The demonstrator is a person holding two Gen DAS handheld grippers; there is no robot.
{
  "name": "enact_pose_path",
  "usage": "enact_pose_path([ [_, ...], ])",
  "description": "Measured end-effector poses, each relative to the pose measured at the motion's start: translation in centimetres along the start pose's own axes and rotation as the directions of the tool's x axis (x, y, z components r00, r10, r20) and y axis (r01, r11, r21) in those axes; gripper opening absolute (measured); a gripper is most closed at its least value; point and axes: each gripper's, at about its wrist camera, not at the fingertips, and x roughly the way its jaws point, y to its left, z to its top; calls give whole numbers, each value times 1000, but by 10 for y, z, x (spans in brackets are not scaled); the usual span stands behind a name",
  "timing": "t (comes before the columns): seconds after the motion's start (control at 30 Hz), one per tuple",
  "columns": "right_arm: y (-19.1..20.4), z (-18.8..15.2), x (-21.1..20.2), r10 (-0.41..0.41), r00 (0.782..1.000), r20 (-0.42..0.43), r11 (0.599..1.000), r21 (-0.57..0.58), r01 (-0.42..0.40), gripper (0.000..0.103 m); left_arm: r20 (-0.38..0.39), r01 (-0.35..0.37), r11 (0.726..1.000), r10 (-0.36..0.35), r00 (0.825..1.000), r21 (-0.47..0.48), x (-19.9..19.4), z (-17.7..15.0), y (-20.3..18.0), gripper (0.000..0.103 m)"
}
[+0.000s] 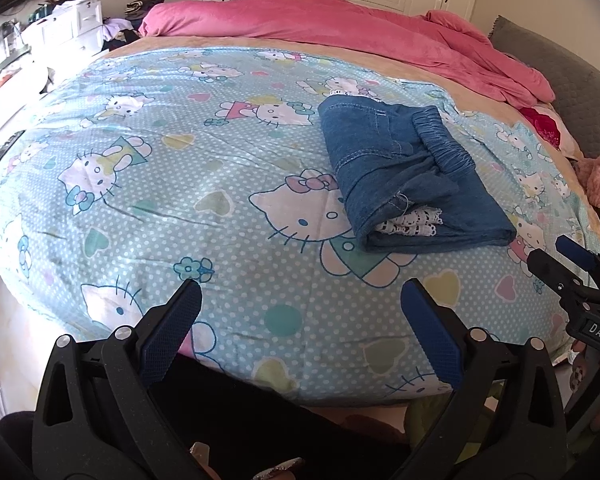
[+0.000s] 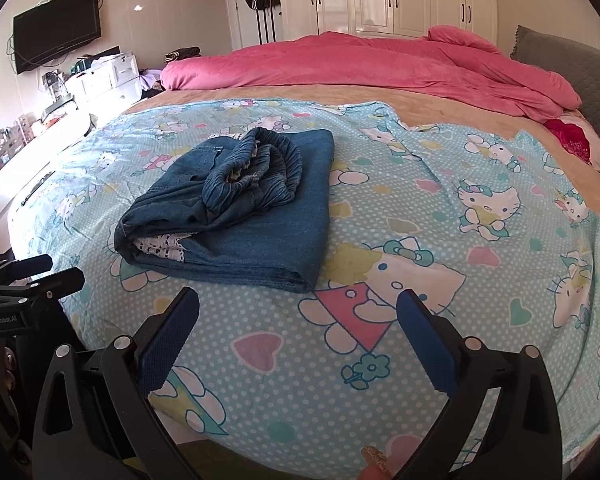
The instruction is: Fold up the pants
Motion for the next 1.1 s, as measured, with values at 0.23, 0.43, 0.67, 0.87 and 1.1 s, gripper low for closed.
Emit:
enact_pose_path([
  [0.23, 1, 0, 1, -1, 1000, -4, 1000, -2, 1, 99, 2, 1, 1000, -1, 1000, 2, -1, 0, 0, 94],
  [0.43, 3, 0, 1, -1, 1000, -7, 1000, -7, 0, 99, -3, -5, 1000, 5, 1000, 2, -2, -1, 0, 94],
  [0.67, 3, -1, 0, -2, 1000, -5, 1000, -7, 2, 99, -5, -12, 1000, 12, 1000, 9, -2, -2, -1, 94],
  [0.87, 3, -1, -1, -9, 1000, -4, 1000, -1, 9, 99, -7, -10, 1000, 10, 1000, 10, -2, -2, -2, 94],
  [1.1, 4, -1, -2, -7, 1000, -3, 1000, -5, 7, 99, -1, -11, 1000, 11, 1000, 6, -4, -2, -1, 94],
])
